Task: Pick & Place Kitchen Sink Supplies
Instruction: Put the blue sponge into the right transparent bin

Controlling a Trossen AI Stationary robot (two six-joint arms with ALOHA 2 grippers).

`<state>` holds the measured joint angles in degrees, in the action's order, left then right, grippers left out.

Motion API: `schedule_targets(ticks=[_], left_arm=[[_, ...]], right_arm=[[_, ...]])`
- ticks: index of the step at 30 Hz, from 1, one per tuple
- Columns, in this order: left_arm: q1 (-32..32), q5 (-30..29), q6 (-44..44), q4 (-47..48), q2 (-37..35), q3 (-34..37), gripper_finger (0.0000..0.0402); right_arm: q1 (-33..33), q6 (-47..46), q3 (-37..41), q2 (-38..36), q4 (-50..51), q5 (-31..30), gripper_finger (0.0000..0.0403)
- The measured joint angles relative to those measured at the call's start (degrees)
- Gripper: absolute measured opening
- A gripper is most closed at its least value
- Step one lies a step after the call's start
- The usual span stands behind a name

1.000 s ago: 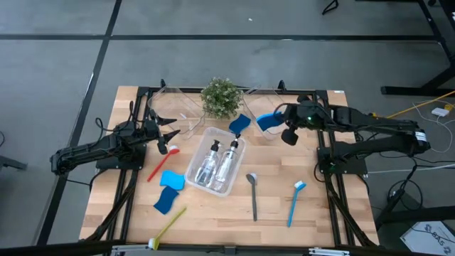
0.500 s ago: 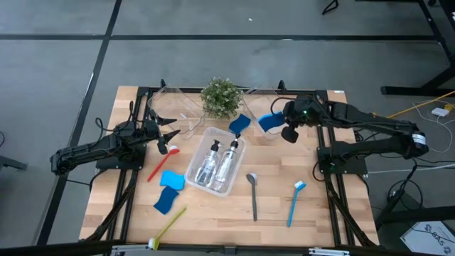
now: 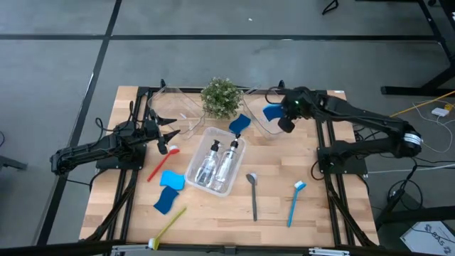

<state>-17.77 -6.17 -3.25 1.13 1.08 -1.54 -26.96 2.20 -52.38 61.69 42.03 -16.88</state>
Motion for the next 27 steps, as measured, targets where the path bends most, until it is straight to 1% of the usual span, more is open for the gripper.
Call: schedule_targets(ticks=[3,7,12,16,22,27], left_arm=[[0.01,0.00,-0.02,-0.01,0.00,0.00,0.0226],[-0.01,0.00,-0.03,-0.02,0.00,0.00,0.0226],[0.01,-0.01,-0.04,-0.01,0.00,0.00,0.0226],[0.01,-0.01,-0.02,-0.01,0.00,0.00,0.0226],[-0.01,-0.01,0.00,0.00,0.00,0.00,0.0226],[0.01,0.00,0.00,-0.02,0.00,0.00,0.0226]], right_arm=[[-1.54,1.51,0.00,2.65,0.20,1.04,0.0008],[-3.17,3.73,0.00,5.89,0.17,4.39,0.0008],[-4.26,6.41,0.00,9.35,0.31,5.70,0.0008],[-4.86,7.95,0.04,11.25,0.83,10.23,0.0008],[-4.83,10.29,0.04,11.85,0.67,10.45,0.0009],[-4.83,10.51,0.04,11.85,0.37,10.44,0.0034]])
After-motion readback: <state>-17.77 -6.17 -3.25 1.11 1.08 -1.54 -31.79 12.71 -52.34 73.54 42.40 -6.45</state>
